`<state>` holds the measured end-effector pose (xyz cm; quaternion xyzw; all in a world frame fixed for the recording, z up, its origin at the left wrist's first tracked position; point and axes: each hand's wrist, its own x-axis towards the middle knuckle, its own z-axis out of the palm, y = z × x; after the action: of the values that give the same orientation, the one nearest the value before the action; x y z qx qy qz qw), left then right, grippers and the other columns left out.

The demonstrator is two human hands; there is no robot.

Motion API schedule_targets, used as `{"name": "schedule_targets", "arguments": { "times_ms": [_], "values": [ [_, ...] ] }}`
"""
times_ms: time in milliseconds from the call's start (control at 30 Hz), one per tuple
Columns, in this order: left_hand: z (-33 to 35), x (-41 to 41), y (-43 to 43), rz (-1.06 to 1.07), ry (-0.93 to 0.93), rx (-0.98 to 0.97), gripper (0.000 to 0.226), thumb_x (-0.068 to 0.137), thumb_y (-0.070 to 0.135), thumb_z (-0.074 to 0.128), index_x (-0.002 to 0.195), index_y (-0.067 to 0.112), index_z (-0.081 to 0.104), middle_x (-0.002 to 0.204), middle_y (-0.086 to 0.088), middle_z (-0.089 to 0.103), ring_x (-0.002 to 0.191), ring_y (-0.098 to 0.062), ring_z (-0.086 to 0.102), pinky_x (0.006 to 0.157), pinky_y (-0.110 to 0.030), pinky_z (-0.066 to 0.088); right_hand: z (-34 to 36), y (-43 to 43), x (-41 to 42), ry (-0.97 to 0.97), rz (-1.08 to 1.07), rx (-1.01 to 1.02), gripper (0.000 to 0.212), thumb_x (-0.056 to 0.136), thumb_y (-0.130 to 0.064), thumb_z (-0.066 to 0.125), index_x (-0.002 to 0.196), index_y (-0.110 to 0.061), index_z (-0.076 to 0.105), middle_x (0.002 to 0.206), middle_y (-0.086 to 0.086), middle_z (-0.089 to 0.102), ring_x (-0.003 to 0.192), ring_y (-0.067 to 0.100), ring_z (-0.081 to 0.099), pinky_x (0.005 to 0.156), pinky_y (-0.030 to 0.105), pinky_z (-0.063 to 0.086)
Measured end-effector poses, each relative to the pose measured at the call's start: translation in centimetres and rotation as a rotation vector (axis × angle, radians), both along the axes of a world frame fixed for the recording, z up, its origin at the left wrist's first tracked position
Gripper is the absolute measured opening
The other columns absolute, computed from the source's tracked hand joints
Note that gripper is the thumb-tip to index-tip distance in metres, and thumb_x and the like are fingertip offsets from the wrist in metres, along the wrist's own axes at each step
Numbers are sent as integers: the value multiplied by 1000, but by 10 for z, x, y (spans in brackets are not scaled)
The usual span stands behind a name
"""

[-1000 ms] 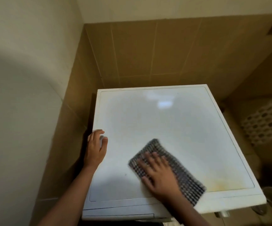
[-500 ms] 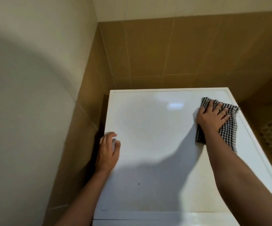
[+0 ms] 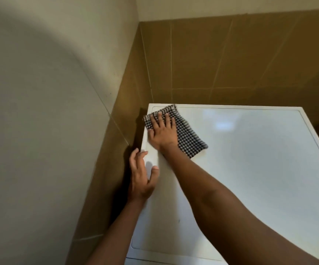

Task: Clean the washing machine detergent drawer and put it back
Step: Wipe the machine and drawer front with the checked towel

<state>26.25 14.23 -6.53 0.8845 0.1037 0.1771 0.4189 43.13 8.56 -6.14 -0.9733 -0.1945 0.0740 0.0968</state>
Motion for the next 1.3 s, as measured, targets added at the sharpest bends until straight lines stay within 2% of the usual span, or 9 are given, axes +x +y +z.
{"name": "schedule_targets", "arguments": {
  "times_ms": [167,300,367,467,633,733,833,1033,1300],
  "values": [
    [17,-4,3,5,-84,-24,59,86,39,46,117,-10,55,132,-28,43,114,-16,44,101,-12,30,-3,-4,-79,6,241,-106,62,98,-47,18,153,-25,-3,160,6,-11,146,32,-14,118,48,-9],
    [30,-22,4,104,-72,-142,48,88,38,50,109,-3,60,115,-18,59,104,-27,58,92,-32,47,2,-14,-167,67,310,27,71,94,-49,30,153,-22,3,161,7,-2,147,30,-8,117,45,-14],
    [33,-35,-1,139,-12,-152,32,92,31,56,109,3,61,113,-12,60,101,-25,59,87,-30,47,2,-21,-208,65,345,59,73,95,-47,35,154,-17,4,161,10,4,148,31,-5,116,46,-14],
    [38,-61,-11,86,48,-56,20,96,22,58,110,7,60,112,-6,59,99,-19,57,82,-21,40,3,-35,-257,41,470,27,65,98,-41,36,153,-14,14,159,11,16,148,31,0,116,50,-12],
    [44,-100,-33,-49,85,34,18,98,18,53,106,3,59,109,-7,57,95,-20,56,80,-34,47,6,-76,-300,23,602,19,50,99,-36,36,144,-15,38,151,12,36,144,34,18,118,51,-5],
    [38,-119,-43,-95,87,86,11,98,13,53,101,4,59,103,-5,57,95,-19,54,85,-25,42,2,-107,-314,-15,618,-19,43,99,-38,35,136,-19,48,146,12,42,141,37,26,118,53,1],
    [30,-132,-59,-146,98,146,7,96,9,54,100,5,59,101,-5,57,99,-19,51,89,-18,36,0,-140,-318,-29,563,-28,44,98,-40,31,136,-22,46,148,11,39,143,35,23,116,51,0],
    [23,-145,-97,-308,91,220,12,92,7,62,103,3,60,108,-9,59,107,-12,46,95,-8,26,-3,-220,-314,10,289,-39,55,98,-43,21,151,-34,14,160,0,14,148,26,3,119,49,-2],
    [22,-146,-138,-382,66,201,34,92,30,42,97,2,61,103,-7,61,105,-18,49,100,-5,21,-4,-345,-297,50,-201,-42,54,97,-46,6,148,-41,-9,160,-6,-9,146,18,-16,120,45,-4]
  ]
}}
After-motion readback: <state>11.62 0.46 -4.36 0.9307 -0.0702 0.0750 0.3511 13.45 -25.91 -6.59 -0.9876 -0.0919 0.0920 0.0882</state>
